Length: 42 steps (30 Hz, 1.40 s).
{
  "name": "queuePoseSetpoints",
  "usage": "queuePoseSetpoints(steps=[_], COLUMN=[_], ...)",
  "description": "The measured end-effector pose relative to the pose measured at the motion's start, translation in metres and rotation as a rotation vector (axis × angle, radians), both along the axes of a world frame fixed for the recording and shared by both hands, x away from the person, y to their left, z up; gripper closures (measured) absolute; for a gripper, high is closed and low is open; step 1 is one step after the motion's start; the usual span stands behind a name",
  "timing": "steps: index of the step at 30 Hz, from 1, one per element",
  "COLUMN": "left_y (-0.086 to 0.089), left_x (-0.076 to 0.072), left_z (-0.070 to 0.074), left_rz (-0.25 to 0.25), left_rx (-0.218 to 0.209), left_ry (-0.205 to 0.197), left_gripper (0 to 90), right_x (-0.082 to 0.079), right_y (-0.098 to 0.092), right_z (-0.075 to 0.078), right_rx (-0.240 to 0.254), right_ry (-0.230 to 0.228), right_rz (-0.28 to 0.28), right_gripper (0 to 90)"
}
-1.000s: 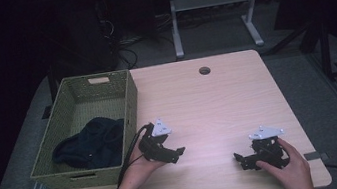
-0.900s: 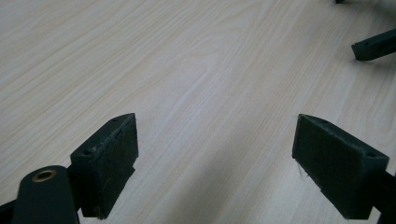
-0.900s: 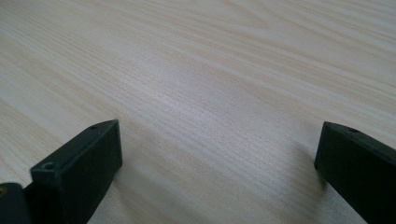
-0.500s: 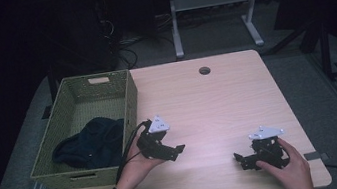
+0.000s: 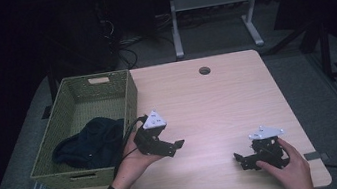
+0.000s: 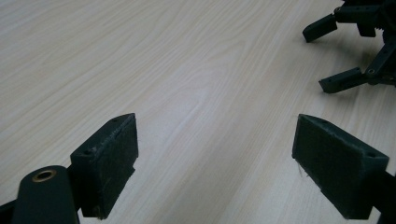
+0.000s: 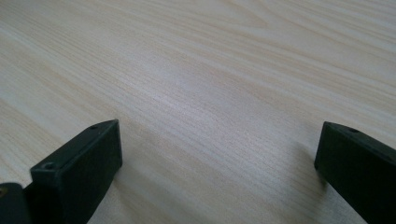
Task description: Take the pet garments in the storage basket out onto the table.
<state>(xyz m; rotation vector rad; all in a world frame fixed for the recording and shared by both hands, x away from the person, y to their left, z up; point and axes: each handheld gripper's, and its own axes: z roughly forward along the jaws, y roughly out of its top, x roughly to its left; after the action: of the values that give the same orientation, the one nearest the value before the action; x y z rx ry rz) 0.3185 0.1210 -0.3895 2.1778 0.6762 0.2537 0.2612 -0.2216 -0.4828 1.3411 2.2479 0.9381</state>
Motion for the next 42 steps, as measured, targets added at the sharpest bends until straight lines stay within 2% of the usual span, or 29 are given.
queuePoseSetpoints(steps=[11,20,22,25,32,33,42], left_y=[0.006,0.013,0.015,0.019,0.031,0.035,0.058], left_x=[0.005,0.009,0.01,0.012,0.014,0.014,0.017], left_z=[0.012,0.02,0.024,0.028,0.035,0.036,0.045], left_rz=[-0.011,-0.012,-0.019,-0.008,0.002,0.01,0.048], left_rx=[-0.005,-0.014,-0.001,-0.012,-0.015,-0.028,-0.054], left_ry=[-0.013,-0.006,-0.005,-0.007,-0.016,-0.01,-0.02], left_gripper=[14.0,13.9,13.9,13.9,14.1,14.1,13.7], right_x=[0.0,0.0,0.0,0.0,0.0,0.0,0.0], right_y=[0.0,0.0,0.0,0.0,0.0,0.0,0.0], right_z=[0.0,0.0,0.0,0.0,0.0,0.0,0.0], right_rx=[-0.001,0.0,0.0,0.0,0.0,0.0,0.0], right_ry=[-0.002,-0.001,-0.001,-0.001,0.0,0.0,0.0], right_rz=[0.002,0.0,0.0,0.0,0.0,0.0,0.0], right_gripper=[0.4,0.4,0.4,0.5,0.5,0.5,0.4])
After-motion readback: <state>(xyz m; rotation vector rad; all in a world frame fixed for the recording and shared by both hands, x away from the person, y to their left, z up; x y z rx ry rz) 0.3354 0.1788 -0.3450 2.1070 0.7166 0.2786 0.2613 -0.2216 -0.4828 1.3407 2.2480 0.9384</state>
